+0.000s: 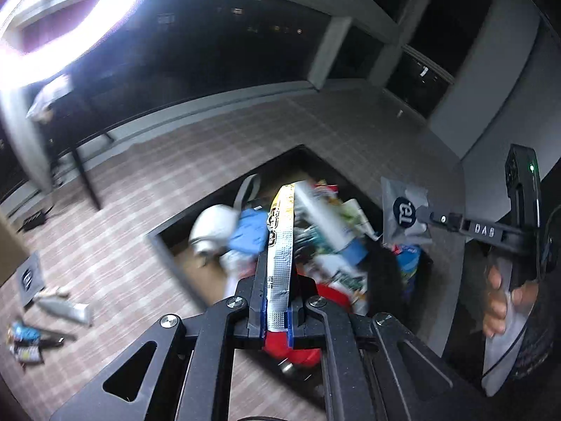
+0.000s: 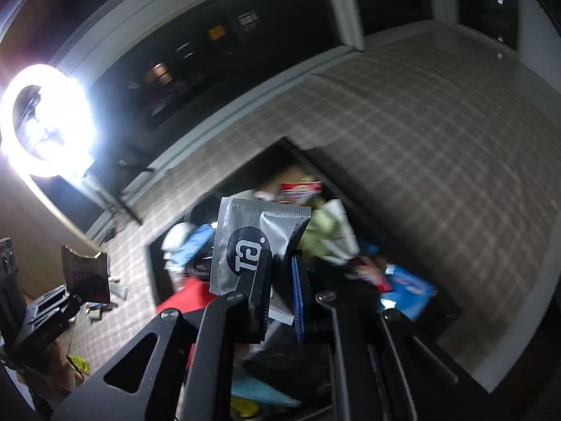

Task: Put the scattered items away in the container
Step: 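Carry the grey pouch and wrapper to the black box and open both tools, then move both open tools back over the items on the floor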

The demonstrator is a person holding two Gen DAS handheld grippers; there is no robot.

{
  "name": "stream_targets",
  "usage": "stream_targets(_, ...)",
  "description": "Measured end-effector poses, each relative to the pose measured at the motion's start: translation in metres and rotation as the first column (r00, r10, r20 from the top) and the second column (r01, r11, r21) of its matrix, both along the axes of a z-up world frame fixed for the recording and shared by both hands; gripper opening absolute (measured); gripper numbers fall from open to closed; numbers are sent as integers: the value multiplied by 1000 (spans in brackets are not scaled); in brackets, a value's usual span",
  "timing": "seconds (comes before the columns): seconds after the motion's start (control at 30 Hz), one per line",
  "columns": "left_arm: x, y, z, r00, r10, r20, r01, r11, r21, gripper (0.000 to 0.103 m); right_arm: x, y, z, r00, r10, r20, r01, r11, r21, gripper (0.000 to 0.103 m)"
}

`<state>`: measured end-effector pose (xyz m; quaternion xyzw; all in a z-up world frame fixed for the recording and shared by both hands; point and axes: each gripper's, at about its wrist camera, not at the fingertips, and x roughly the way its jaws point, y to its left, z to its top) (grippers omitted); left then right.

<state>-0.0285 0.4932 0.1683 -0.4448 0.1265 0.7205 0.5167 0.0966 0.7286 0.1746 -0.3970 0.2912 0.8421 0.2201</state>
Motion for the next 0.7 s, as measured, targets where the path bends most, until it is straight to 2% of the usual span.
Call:
stream_targets(0.1, 11, 25, 3, 999, -36, 11, 36, 999, 6, 6, 11, 11, -4, 1000, -26, 1, 26, 1000, -17, 11)
stream_targets(0.17, 17, 38, 5, 998, -68, 13, 68, 998, 16, 11, 10, 13, -7, 1000, -27, -10, 27, 999, -30, 13)
stream_targets(0.2, 18, 45, 4, 998, -67, -7, 67, 998, -6, 33, 9, 16, -9, 1000, -27, -10, 26, 999, -42, 18)
stream_targets(0.23, 19, 49, 4, 998, -52, -30, 52, 998, -28, 57, 6, 16, -11, 999, -37, 12, 37, 998, -50, 32)
stream_targets(0.27, 18, 49, 5, 998, -42, -41, 41, 999, -28, 61, 4, 16, -12, 998, -46, 30, 47, 998, -49, 40)
stream_targets(0.3, 17, 48, 7, 998, -34, -47, 33, 999, -23, 61, 3, 14, -13, 998, -52, 35, 54, 998, -39, 48)
stream_targets(0.43, 12, 35, 13, 998, -14, -65, 11, 999, -35, 61, 0, 1, -8, 999, -18, 37, 17, 1000, 21, 48)
stream_targets(0.7, -4, -14, 22, 991, 95, -93, -101, 993, -63, 61, -12, -33, 5, 998, 62, 15, -62, 998, 26, 49)
